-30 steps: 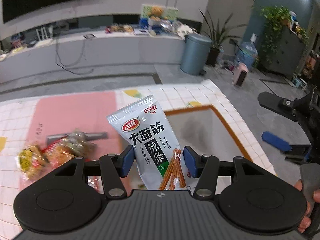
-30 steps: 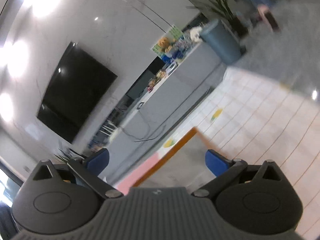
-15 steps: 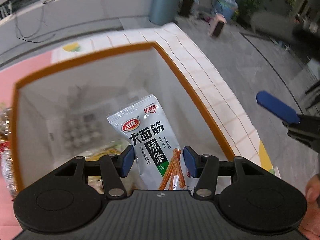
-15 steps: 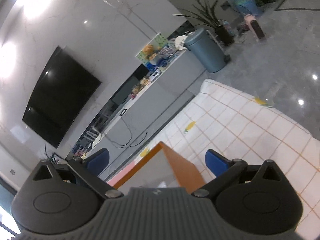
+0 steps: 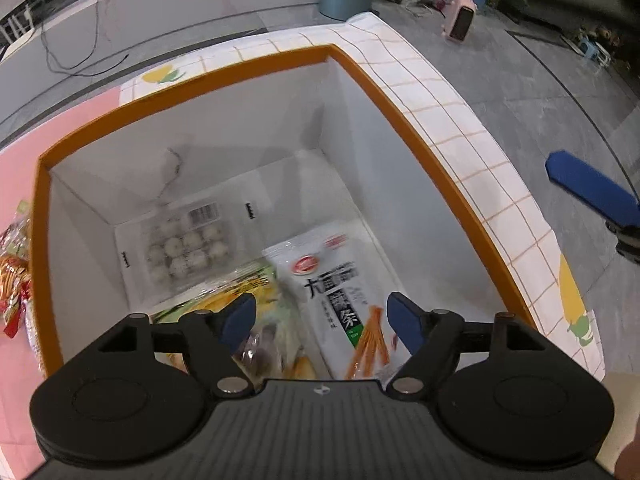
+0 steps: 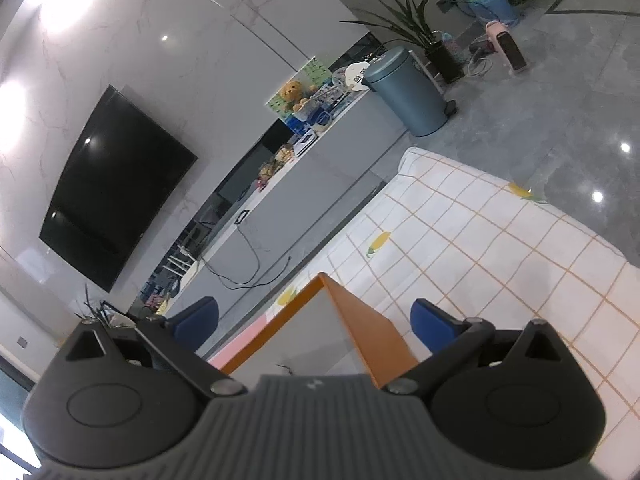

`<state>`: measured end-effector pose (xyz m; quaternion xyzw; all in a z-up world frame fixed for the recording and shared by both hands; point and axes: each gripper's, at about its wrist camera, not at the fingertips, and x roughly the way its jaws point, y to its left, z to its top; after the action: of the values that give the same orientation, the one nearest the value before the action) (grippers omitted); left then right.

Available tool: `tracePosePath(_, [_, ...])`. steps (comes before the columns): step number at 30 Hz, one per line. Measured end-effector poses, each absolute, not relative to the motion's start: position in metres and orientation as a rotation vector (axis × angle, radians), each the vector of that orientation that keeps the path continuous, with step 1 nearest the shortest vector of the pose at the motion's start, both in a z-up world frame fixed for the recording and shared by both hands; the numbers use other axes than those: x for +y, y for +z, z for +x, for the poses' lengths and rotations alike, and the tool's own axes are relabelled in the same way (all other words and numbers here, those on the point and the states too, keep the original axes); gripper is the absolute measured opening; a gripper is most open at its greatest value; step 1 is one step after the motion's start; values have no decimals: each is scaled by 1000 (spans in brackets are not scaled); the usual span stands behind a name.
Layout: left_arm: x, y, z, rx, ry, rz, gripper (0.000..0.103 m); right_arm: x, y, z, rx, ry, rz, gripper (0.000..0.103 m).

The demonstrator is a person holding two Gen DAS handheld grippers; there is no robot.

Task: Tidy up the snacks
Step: 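Lower the white gluten-strip bag into the box and open the left tool, then move both tools back over the snack pile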

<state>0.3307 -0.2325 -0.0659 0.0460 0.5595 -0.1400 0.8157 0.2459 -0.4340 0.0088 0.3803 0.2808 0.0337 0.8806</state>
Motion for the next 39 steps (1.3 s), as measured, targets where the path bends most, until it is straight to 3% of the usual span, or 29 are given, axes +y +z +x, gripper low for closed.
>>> tracePosePath(20, [-160,-1,292,1099,-277,-38,88,-400,3,226,645,25,618,99])
tracePosePath(34, [-65,32,249,1007,-164,-75,88,-278,10,199,696,14,239,99])
tracePosePath(39, [-22,43,231,978,-121,-79,88,-247,23,190,691,81,277,99])
